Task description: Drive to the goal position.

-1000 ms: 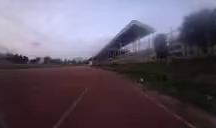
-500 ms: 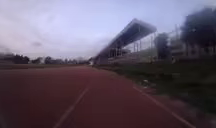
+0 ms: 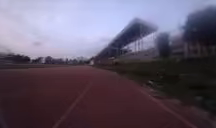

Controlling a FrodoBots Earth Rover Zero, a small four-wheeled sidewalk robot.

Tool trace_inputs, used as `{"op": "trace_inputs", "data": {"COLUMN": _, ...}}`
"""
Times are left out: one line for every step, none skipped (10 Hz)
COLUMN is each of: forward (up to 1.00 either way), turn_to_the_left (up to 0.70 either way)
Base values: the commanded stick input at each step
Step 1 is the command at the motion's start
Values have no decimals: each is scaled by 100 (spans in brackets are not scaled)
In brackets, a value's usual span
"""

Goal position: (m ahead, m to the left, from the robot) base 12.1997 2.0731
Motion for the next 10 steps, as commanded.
{"op": "trace_inputs", "data": {"forward": 70, "turn_to_the_left": 0}}
{"op": "trace_inputs", "data": {"forward": 70, "turn_to_the_left": 0}}
{"op": "trace_inputs", "data": {"forward": 70, "turn_to_the_left": 0}}
{"op": "trace_inputs", "data": {"forward": 70, "turn_to_the_left": 0}}
{"op": "trace_inputs", "data": {"forward": 70, "turn_to_the_left": 0}}
{"op": "trace_inputs", "data": {"forward": 70, "turn_to_the_left": 0}}
{"op": "trace_inputs", "data": {"forward": 70, "turn_to_the_left": 0}}
{"op": "trace_inputs", "data": {"forward": 70, "turn_to_the_left": 0}}
{"op": "trace_inputs", "data": {"forward": 70, "turn_to_the_left": 0}}
{"op": "trace_inputs", "data": {"forward": 70, "turn_to_the_left": 0}}
